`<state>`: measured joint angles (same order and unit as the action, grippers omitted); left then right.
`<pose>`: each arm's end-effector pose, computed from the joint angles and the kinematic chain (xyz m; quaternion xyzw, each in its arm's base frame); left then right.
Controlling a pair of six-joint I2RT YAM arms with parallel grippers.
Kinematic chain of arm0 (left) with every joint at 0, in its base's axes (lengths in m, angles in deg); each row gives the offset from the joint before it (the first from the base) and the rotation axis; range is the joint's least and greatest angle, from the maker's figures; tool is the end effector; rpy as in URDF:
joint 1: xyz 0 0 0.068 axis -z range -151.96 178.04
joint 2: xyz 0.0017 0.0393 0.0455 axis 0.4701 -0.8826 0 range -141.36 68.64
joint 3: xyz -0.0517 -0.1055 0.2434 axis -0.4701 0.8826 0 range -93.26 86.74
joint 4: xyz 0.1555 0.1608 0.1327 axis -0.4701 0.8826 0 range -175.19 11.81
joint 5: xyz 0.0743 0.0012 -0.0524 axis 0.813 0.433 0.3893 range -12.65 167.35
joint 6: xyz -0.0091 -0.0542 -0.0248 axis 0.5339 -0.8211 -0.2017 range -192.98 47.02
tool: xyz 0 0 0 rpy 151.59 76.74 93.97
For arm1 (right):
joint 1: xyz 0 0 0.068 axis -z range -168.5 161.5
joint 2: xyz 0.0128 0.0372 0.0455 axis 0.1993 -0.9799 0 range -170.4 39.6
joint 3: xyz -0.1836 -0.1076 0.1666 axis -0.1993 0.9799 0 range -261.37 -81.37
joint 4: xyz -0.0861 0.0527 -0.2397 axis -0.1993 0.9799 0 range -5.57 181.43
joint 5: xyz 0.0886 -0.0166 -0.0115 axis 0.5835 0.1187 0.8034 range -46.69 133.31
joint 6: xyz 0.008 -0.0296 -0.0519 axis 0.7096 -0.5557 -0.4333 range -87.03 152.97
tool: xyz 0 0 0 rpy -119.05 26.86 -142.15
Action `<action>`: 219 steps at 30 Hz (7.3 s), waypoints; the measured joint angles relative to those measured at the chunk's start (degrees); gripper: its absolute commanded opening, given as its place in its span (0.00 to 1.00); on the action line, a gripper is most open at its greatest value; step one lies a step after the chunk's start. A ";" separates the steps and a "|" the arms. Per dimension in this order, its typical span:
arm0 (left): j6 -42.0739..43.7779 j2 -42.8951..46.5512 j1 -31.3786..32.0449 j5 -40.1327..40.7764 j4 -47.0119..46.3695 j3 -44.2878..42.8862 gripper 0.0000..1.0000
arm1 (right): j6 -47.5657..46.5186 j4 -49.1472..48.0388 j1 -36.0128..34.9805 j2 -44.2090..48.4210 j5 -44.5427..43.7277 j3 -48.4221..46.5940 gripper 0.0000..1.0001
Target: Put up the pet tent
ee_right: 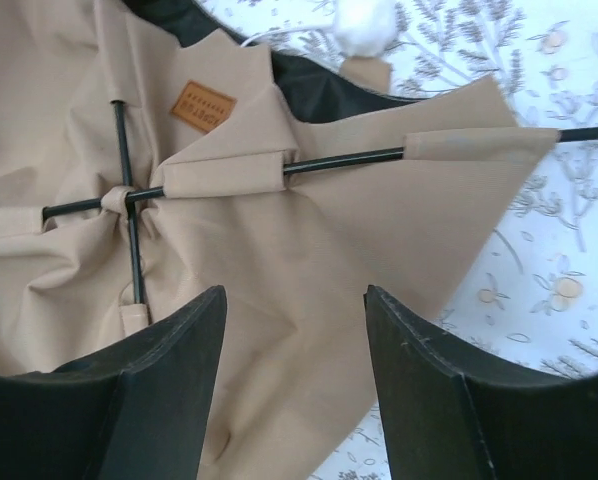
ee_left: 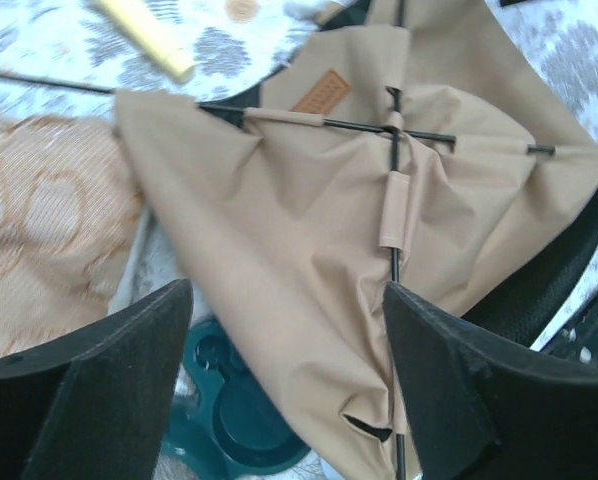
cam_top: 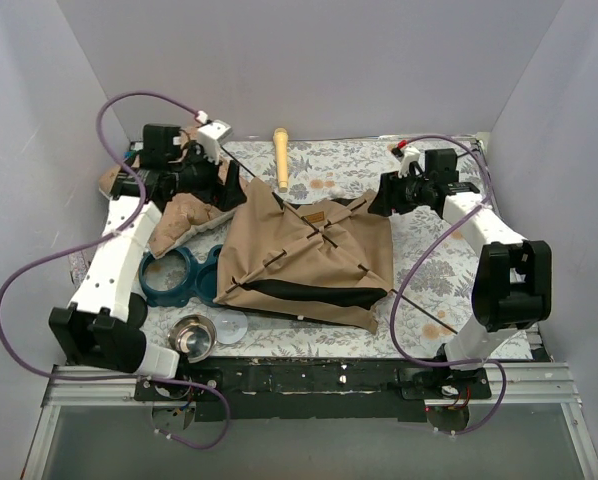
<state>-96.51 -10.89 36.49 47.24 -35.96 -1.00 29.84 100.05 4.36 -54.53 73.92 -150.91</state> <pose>0.2835 -0.0647 0.3907 -0.0086 0.8853 -0.3375 0.3197 0.3653 0.0686 0.2548 -0.1889 0.8615 0.2535 0.3974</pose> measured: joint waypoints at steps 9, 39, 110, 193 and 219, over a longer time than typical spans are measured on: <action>0.96 -14.49 11.67 -1.77 3.06 -1.33 0.28 | 0.09 -0.61 -7.41 -0.94 4.74 -2.40 0.59; -1.42 -19.61 19.82 1.42 3.45 7.98 0.27 | 11.19 -7.65 -16.63 -7.26 5.81 3.69 0.63; -0.85 -11.13 20.57 1.22 6.67 18.29 0.00 | 7.72 -0.33 8.63 -21.59 5.05 -10.19 0.77; -43.65 -16.44 20.81 -22.88 -45.64 -53.53 0.98 | -9.16 1.14 -13.33 26.91 3.13 -25.46 0.01; -56.59 -17.14 29.00 -13.84 -73.11 -54.47 0.55 | -13.84 8.96 -26.08 24.26 -6.67 -24.30 0.01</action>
<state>-153.09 -28.03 65.49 33.41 -109.07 -55.47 16.00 109.01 -21.72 -30.27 67.25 -175.22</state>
